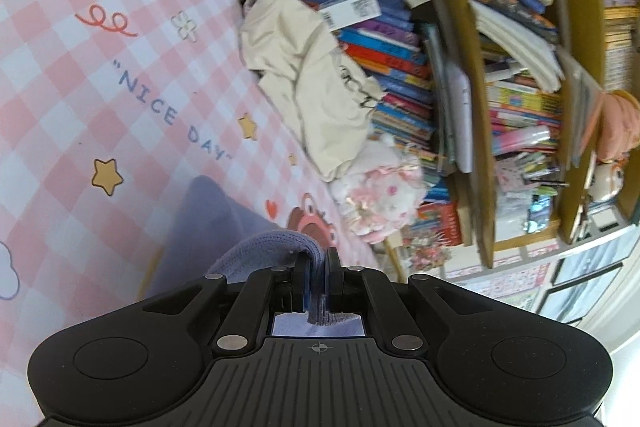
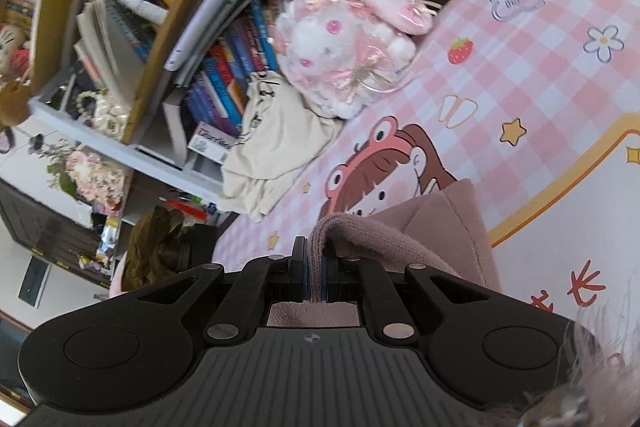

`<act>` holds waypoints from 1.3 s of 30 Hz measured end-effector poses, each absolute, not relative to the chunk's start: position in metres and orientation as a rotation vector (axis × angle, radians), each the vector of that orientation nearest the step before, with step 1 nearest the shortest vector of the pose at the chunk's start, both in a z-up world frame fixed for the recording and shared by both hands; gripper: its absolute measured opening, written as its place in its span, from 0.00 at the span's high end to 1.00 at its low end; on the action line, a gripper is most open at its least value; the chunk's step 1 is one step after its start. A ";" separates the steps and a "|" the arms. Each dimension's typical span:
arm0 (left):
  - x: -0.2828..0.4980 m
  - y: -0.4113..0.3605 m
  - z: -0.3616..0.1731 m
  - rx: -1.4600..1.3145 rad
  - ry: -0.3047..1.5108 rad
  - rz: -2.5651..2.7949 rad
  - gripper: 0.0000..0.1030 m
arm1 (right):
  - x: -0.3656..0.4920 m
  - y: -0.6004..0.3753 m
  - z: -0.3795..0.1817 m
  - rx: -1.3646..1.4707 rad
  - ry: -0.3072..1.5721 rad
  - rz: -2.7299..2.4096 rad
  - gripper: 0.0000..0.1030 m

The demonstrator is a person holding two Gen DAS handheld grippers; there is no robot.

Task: Fold clothes
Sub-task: 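Lower the folded hem onto the sweater and open both grippers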

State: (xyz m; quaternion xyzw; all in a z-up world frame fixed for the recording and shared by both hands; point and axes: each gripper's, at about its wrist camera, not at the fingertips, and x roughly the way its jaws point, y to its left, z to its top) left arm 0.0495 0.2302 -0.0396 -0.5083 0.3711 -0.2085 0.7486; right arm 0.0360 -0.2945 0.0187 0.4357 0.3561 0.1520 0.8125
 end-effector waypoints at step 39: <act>0.039 0.229 -0.009 -0.552 0.716 -0.369 0.41 | 0.035 -0.246 0.004 0.248 0.803 0.111 0.58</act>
